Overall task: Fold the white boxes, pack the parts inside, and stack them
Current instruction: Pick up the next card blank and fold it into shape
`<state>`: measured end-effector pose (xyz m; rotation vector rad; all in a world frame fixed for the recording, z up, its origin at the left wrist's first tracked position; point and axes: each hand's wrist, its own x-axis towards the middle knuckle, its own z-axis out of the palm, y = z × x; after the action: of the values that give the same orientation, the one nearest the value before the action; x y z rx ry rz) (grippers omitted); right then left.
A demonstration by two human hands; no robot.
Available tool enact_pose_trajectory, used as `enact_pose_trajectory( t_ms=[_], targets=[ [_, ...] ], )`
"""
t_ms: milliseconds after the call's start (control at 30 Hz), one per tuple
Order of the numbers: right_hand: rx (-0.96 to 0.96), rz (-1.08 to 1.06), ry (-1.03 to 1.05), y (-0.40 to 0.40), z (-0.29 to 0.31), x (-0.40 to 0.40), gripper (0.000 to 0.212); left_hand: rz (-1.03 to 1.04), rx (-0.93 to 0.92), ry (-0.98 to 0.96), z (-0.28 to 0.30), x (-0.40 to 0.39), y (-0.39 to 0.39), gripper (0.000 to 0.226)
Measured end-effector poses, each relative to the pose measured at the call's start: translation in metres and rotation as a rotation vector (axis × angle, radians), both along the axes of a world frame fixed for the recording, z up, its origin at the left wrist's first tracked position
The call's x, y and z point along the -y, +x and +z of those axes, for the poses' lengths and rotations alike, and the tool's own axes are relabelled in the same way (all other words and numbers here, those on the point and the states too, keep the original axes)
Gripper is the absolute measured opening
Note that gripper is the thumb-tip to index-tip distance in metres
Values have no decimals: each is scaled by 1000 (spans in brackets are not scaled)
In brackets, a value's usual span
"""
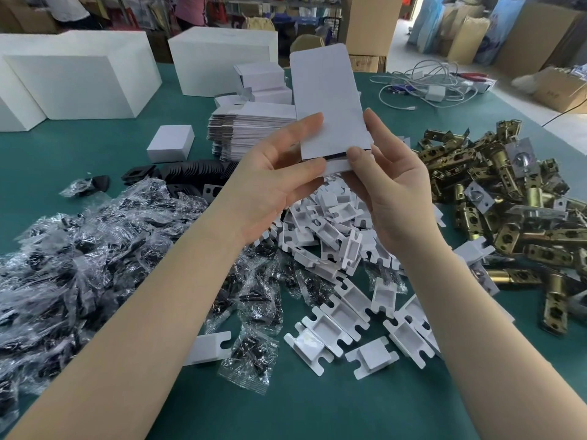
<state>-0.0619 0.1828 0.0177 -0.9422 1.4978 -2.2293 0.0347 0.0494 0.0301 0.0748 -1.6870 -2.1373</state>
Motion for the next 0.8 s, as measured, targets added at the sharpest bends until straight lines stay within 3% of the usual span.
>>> enact_pose_trajectory(
  t_ms=[367,800],
  targets=[
    [-45,-98,30,1,1,-1,34,-10,20,-133,1,-1,1,40],
    [-57,-212,15,8,-1,3,25,81,11,-309,-1,-3,0,63]
  ],
)
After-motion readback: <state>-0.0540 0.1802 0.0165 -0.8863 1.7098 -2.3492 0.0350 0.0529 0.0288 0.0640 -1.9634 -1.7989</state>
